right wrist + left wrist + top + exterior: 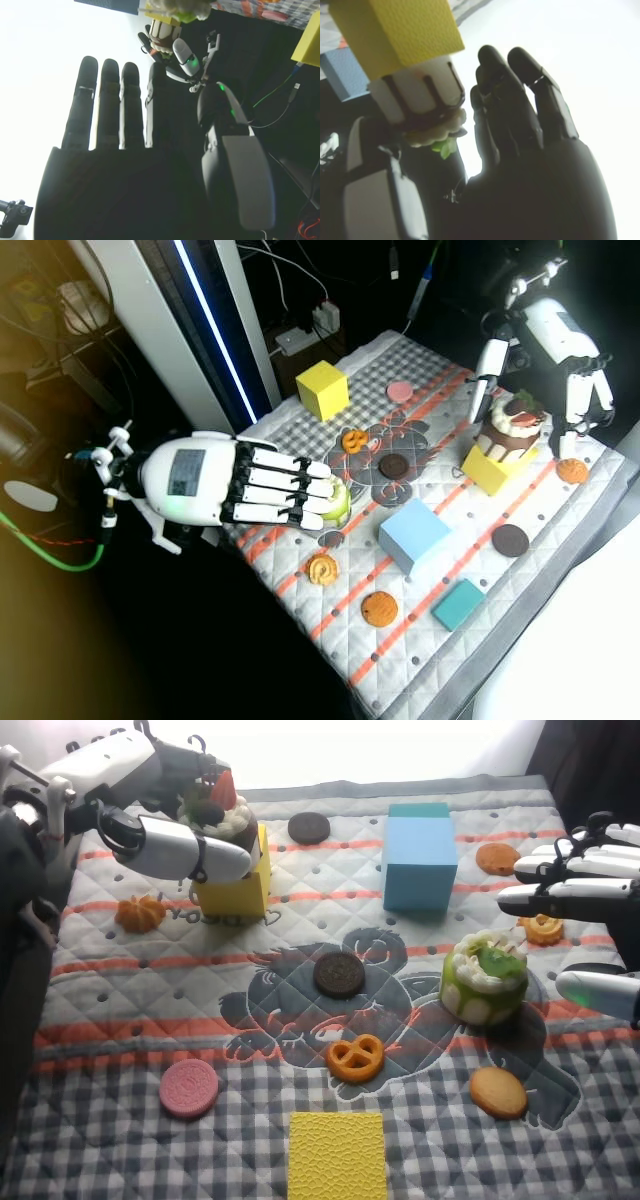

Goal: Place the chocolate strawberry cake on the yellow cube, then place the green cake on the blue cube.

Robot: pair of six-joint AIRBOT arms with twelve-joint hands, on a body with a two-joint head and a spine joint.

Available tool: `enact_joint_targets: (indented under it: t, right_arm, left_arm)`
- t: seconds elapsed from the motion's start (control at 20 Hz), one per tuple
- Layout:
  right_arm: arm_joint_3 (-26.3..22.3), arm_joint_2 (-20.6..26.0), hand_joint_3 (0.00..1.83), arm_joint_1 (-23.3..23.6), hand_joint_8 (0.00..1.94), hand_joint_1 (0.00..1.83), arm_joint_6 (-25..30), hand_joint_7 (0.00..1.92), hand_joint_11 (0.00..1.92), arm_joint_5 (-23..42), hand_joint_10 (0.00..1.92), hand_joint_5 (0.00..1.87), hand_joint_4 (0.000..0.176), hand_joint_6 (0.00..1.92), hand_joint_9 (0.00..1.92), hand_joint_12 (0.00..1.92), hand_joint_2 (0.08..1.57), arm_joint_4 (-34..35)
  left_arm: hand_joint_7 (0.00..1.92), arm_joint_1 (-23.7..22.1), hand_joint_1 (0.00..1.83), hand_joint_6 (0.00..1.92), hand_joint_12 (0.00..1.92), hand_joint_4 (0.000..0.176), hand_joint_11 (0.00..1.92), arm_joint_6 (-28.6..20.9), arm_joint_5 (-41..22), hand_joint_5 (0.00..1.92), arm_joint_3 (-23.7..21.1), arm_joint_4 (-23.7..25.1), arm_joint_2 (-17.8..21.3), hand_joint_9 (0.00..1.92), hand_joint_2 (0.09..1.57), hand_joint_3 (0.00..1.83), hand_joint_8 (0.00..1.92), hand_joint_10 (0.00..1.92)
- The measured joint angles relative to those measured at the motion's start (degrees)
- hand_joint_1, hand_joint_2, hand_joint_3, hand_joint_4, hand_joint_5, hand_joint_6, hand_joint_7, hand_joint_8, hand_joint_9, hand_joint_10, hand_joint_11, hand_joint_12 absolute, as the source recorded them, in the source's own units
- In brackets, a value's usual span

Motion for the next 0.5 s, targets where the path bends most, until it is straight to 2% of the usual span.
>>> enact_joint_targets:
  t: [0.15,0.2,0.25,0.35,0.45,0.5]
  right_arm:
    - [0.0,0.0,0.0,-0.2,0.0,0.36,0.2,0.35,0.12,0.0,0.0,0.49,0.047,0.0,0.34,0.67,1.32,0.2]
    - [0.0,0.0,0.0,-0.2,0.0,0.36,0.2,0.35,0.11,0.0,0.0,0.49,0.049,0.0,0.32,0.66,1.32,0.1]
    - [0.0,0.0,0.0,-0.2,0.0,0.34,0.2,0.34,0.09,0.0,0.0,0.48,0.046,0.0,0.3,0.64,1.32,0.2]
    - [0.0,0.0,0.0,-0.4,0.0,0.38,0.4,0.34,0.07,0.0,0.0,0.49,0.039,0.0,0.29,0.63,1.32,0.2]
    - [0.0,0.0,0.0,-0.4,0.0,0.39,0.4,0.35,0.09,0.0,0.0,0.49,0.05,0.0,0.3,0.64,1.32,0.3]
    - [0.0,0.0,0.0,-0.4,0.0,0.39,0.4,0.36,0.09,0.2,0.0,0.48,0.05,0.0,0.3,0.64,1.32,0.5]
  left_arm:
    - [0.5,0.9,0.74,0.0,1.37,0.075,0.07,0.0,-1.8,0.34,-0.9,-0.1,0.5,0.63,0.84,0.0,0.0,0.13]
    - [0.47,1.0,0.72,0.0,1.37,0.085,0.06,0.0,-2.3,0.3,-1.1,-0.1,0.6,0.61,0.83,0.0,0.0,0.11]
    - [0.42,1.1,0.69,0.0,1.36,0.129,0.01,-0.1,-3.1,0.23,-1.4,-0.1,0.7,0.56,0.81,0.0,0.0,0.08]
    - [0.31,1.3,0.67,0.0,1.24,0.171,0.0,-0.1,-3.9,0.12,-2.4,-0.3,1.4,0.47,0.78,0.0,0.0,0.03]
    - [0.26,2.2,0.62,0.0,1.16,0.176,0.0,-0.1,-5.5,0.05,-4.4,-0.2,2.8,0.4,0.77,0.0,0.0,0.0]
    - [0.24,3.6,0.64,0.0,1.11,0.176,0.0,-0.1,-7.8,0.04,-6.5,0.1,4.1,0.36,0.77,0.0,0.0,0.0]
